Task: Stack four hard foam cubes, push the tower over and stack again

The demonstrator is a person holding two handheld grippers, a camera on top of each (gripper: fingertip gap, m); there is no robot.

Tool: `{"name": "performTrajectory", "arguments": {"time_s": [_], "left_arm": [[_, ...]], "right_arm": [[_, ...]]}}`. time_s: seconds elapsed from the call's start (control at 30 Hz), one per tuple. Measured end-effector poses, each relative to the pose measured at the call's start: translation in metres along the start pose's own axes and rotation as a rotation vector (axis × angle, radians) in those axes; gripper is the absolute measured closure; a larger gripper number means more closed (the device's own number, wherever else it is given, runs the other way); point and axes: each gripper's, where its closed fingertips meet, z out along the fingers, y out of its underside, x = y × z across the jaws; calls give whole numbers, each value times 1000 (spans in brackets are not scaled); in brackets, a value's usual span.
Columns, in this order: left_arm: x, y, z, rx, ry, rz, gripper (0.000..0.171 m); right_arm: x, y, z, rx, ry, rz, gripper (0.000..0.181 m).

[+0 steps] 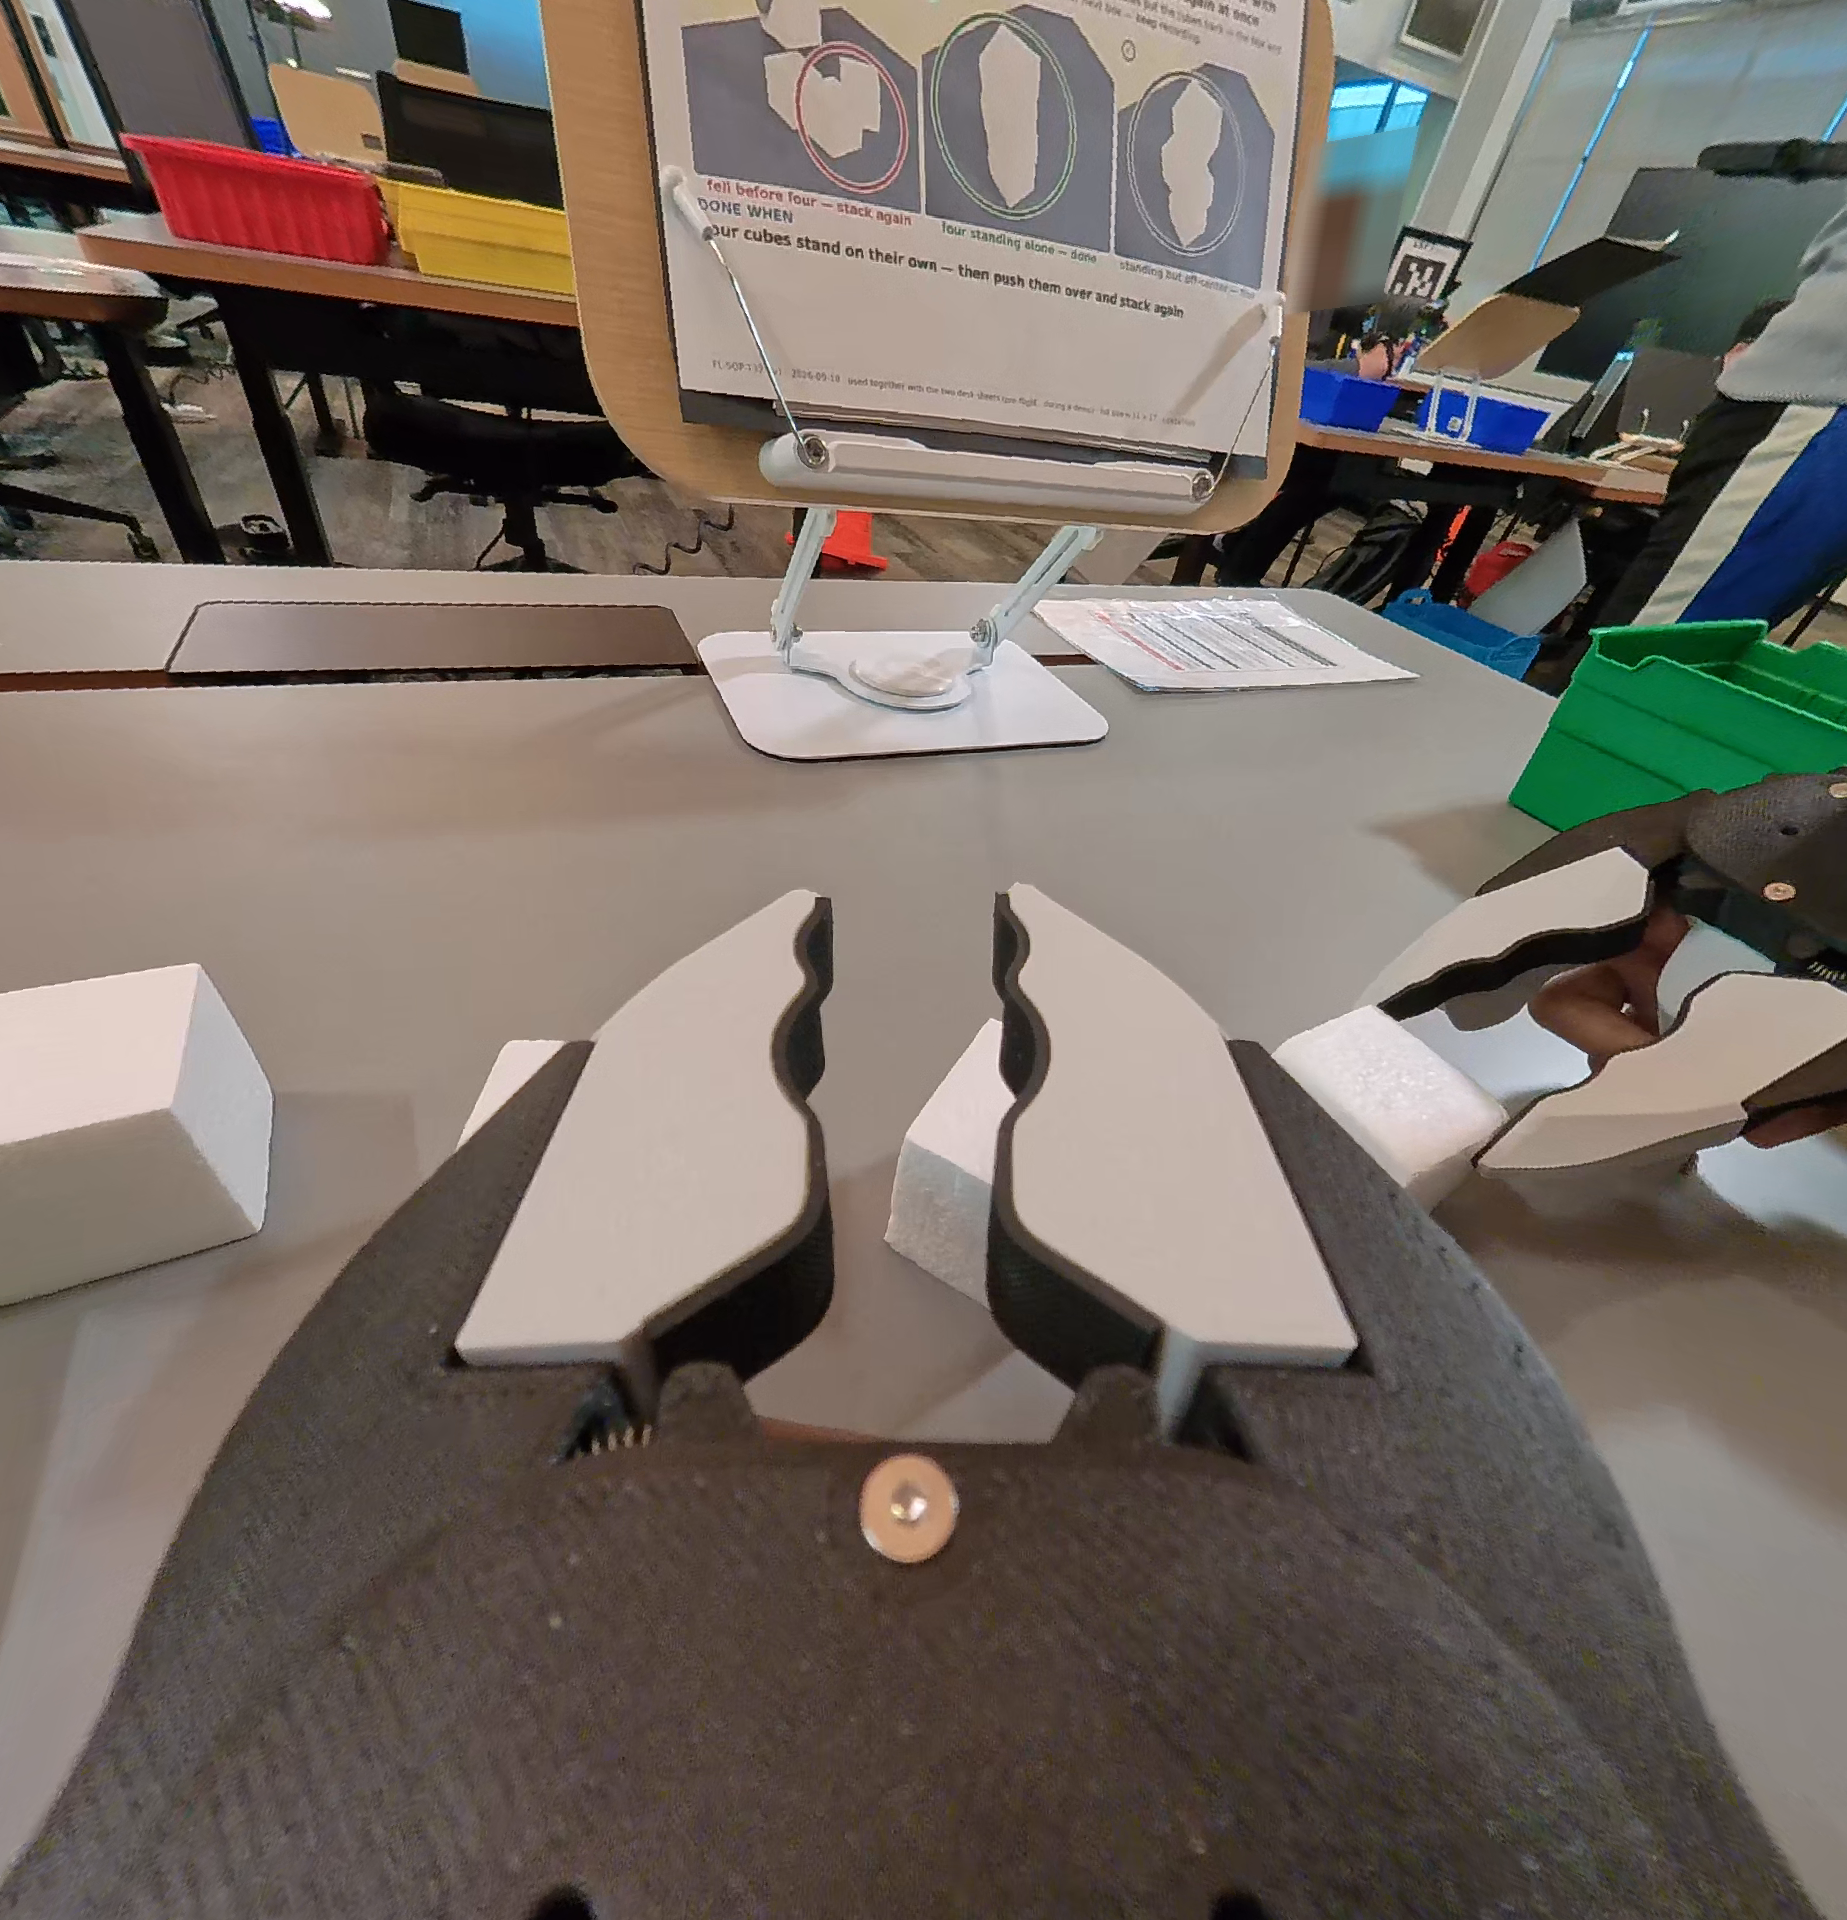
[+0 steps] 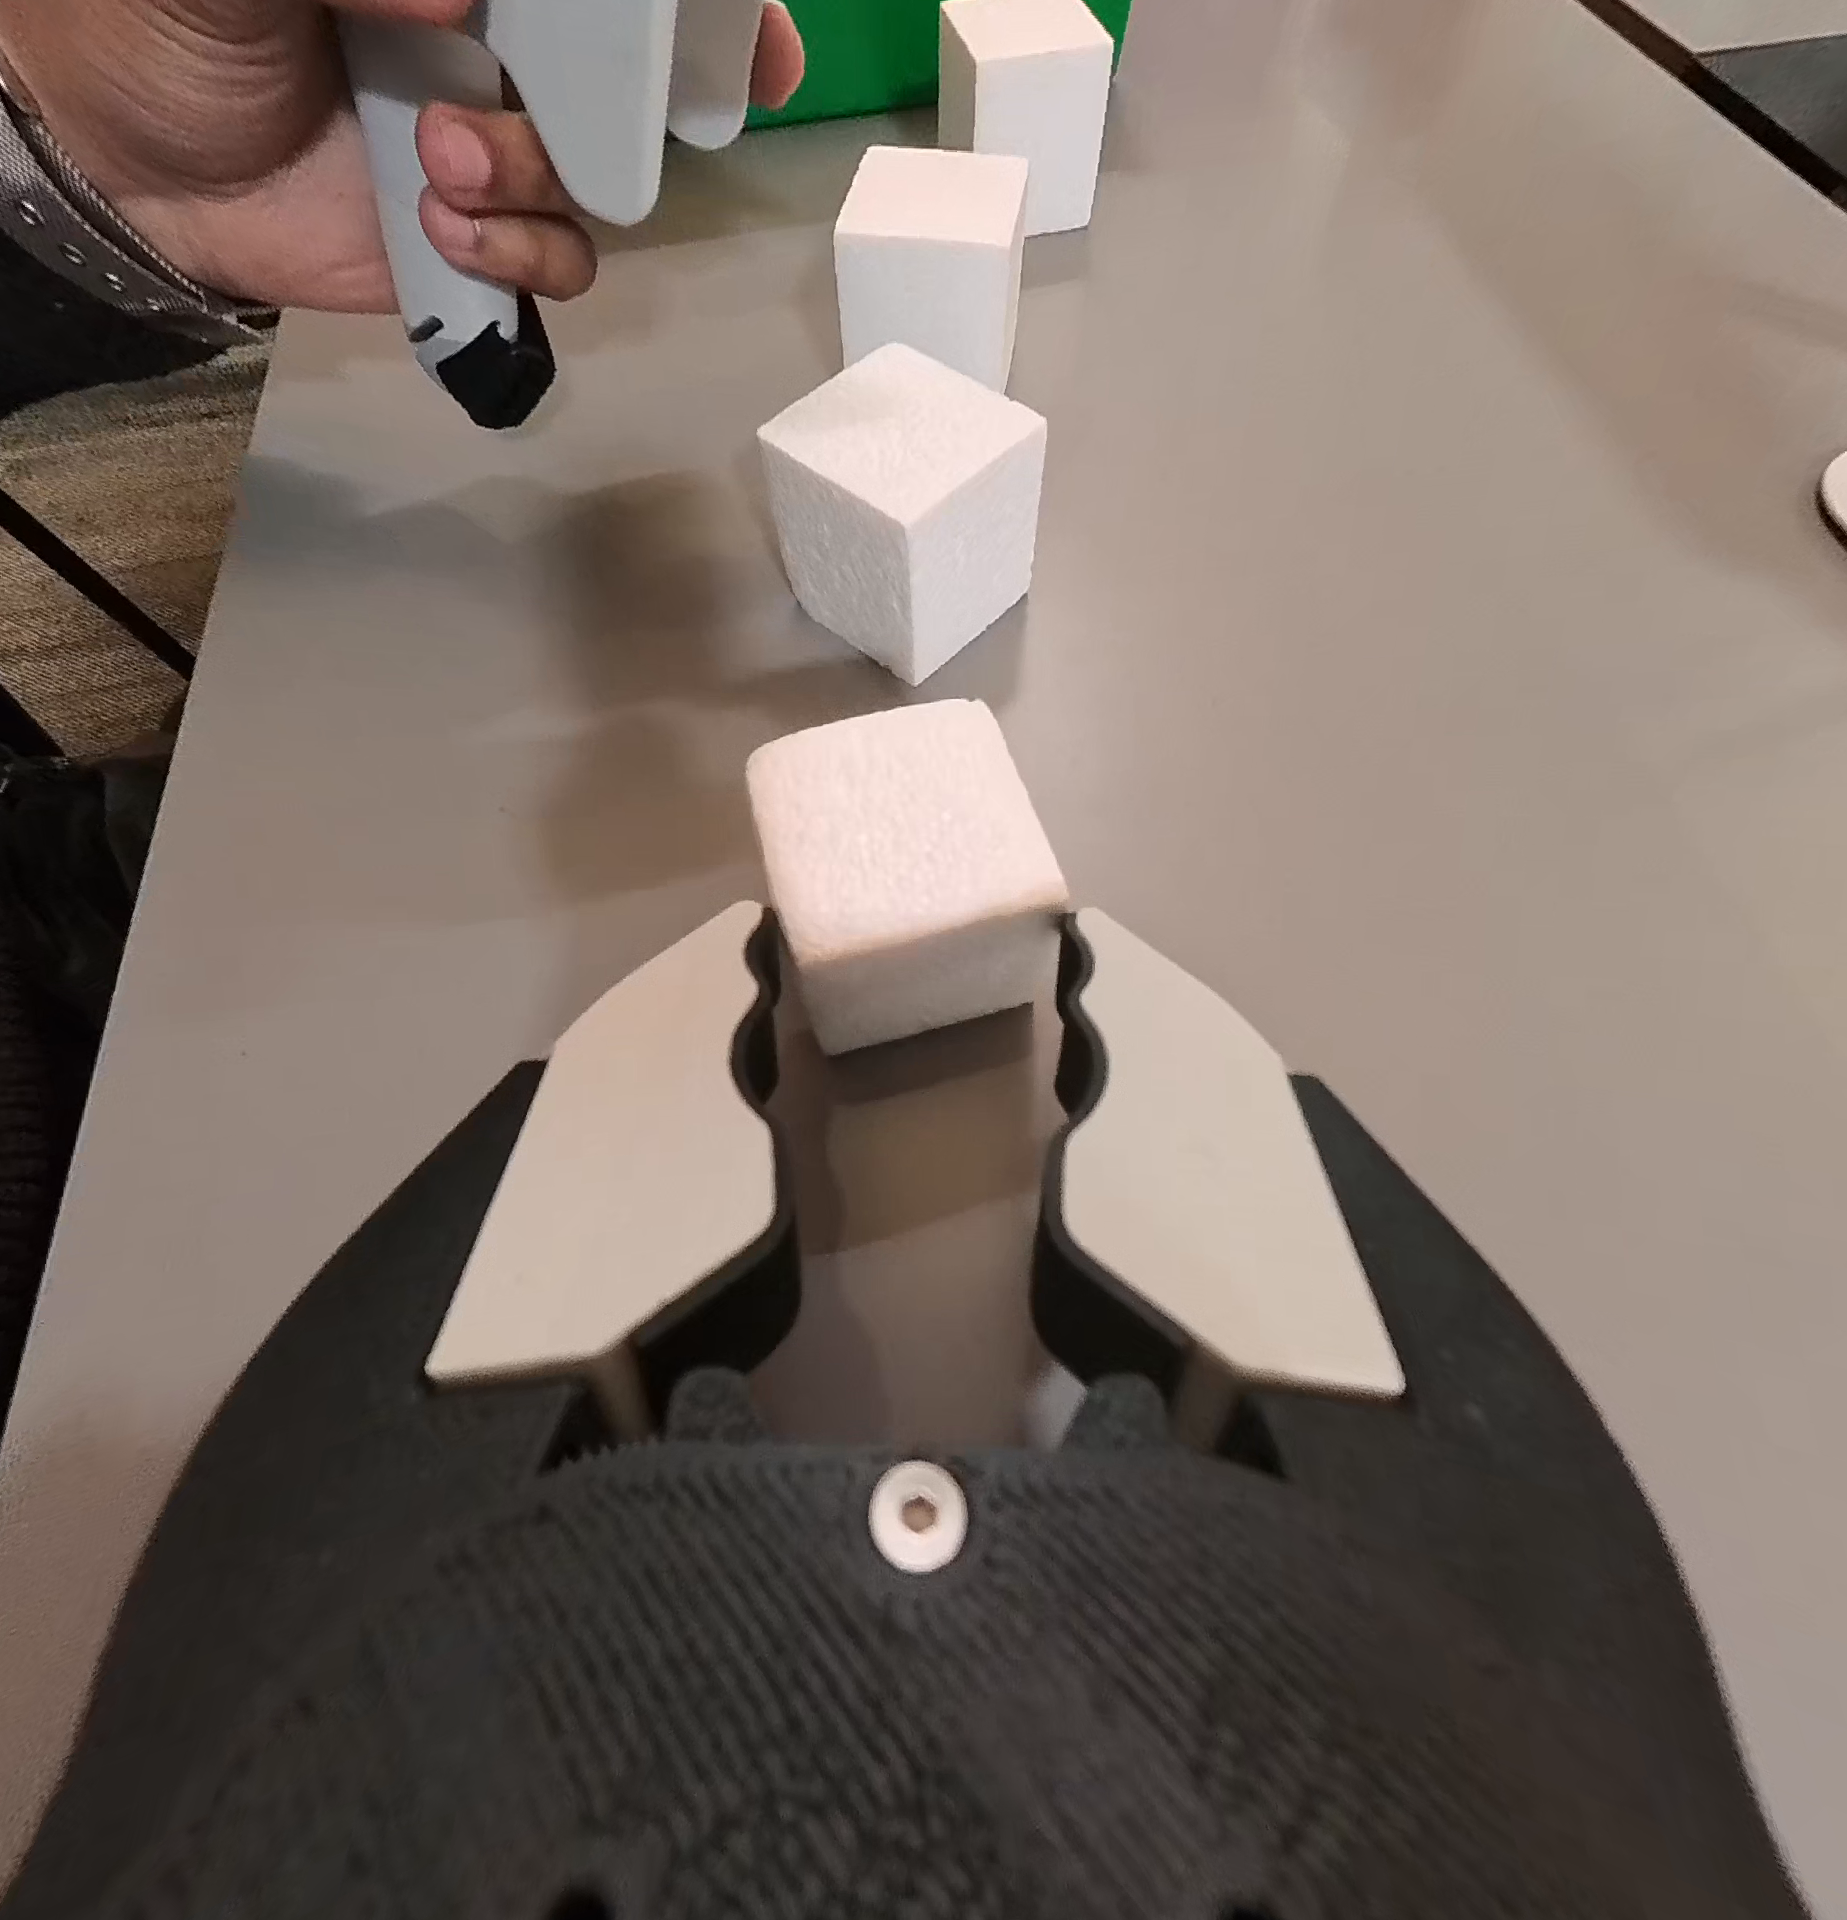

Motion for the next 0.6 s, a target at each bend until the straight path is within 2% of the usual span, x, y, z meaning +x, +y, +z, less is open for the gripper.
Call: {"name": "performTrajectory", "arguments": {"time_s": [0.33,0.6], "left_arm": [[2,2,1,-12,10,-2,140],[1,2,1,-14,14,-23,139]], "right_arm": [[12,3,-8,-9,43,-10,129],[26,-1,-21,28,84,59,129]]}}
